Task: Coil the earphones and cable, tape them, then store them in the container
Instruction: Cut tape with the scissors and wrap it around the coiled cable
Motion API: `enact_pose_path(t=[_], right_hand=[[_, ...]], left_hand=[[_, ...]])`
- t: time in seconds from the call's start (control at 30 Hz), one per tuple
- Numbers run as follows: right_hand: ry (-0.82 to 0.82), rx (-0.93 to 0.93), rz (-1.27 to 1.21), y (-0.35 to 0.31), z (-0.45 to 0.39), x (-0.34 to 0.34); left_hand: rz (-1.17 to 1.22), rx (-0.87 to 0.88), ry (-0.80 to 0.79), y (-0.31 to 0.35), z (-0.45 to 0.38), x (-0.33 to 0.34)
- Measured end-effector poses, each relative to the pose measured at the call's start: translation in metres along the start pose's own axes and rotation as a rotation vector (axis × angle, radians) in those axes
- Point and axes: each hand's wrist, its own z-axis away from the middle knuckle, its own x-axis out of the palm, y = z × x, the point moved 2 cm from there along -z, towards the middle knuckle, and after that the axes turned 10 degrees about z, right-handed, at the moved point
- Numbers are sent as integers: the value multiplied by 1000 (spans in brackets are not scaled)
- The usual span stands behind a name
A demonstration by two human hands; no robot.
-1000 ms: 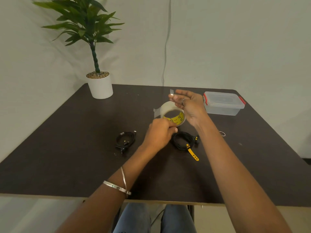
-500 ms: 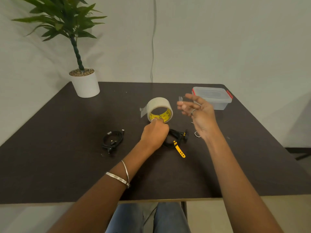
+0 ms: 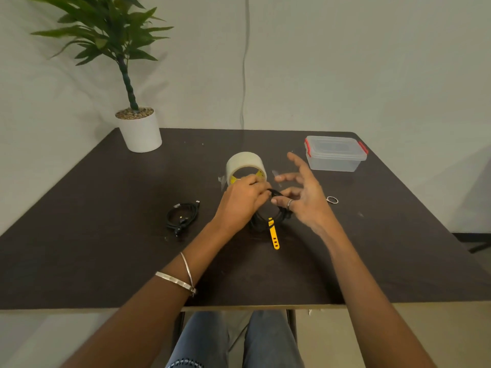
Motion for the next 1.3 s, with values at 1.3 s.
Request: enact_pose_path(t=[1.3], right_hand=[[130, -33, -407, -61, 29, -10]], left_hand=[[1070, -607, 261, 30, 10, -33]])
